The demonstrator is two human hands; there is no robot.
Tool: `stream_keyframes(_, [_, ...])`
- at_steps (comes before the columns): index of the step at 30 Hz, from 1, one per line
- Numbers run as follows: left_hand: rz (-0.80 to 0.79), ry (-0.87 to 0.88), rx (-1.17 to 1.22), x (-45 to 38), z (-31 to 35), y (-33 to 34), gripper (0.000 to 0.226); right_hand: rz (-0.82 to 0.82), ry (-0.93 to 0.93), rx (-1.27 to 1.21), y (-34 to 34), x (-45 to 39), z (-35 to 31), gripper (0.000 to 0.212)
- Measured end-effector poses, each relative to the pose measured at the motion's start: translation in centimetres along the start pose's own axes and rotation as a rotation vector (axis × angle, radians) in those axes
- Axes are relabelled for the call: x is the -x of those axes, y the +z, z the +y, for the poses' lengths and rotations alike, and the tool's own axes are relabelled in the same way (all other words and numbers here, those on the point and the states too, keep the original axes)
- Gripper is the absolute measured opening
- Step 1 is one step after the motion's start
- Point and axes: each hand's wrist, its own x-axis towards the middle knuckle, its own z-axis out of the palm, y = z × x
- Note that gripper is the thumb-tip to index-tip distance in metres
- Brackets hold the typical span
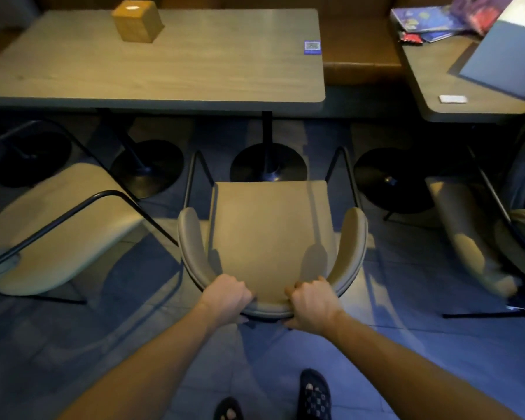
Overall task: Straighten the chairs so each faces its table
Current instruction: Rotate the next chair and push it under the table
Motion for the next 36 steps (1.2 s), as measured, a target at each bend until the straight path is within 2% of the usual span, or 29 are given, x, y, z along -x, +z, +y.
stream_keyframes(6, [0.022, -0.029, -0.006, -1.4, -2.0, 0.0, 0.045, 0.076, -0.040, 0.032, -0.2, -2.0, 2.7, 0.060])
stream_keyframes(12, [0.070, -0.070, -0.001, -4.0, -4.8, -1.3, 0.047, 0.124, -0.002, 0.082, -2.1, -5.2, 4.8, 0.053])
stream_keyframes(20, [0.074, -0.163, 0.052, -7.1, -7.0, -2.5, 0.047, 0.144, 0.014, 0.069, -3.9, -8.4, 7.5, 0.059])
stream_keyframes(23, [0.125, -0.203, 0.140, -6.8, -6.9, -2.0, 0.068, 0.133, 0.009, 0.033, -4.1, -8.5, 7.3, 0.067])
stream_keyframes(25, [0.209, -0.258, 0.139, -5.6, -7.0, -1.6, 0.099, 0.173, -0.011, 0.019, -4.3, -8.3, 6.7, 0.084])
stream_keyframes(27, [0.280, -0.315, 0.121, -3.7, -7.5, -1.7, 0.118, 0.221, -0.023, 0.052, -5.3, -8.3, 5.8, 0.100])
stream_keyframes(30, [0.337, -0.377, 0.111, -0.6, -9.2, -2.3, 0.124, 0.278, -0.028, 0.106, -8.6, -8.2, 3.7, 0.111])
stream_keyframes(36, [0.437, -0.485, 0.063, 7.6, -14.7, -3.0, 0.121, 0.337, -0.063, 0.200, -16.9, -8.0, -2.5, 0.113])
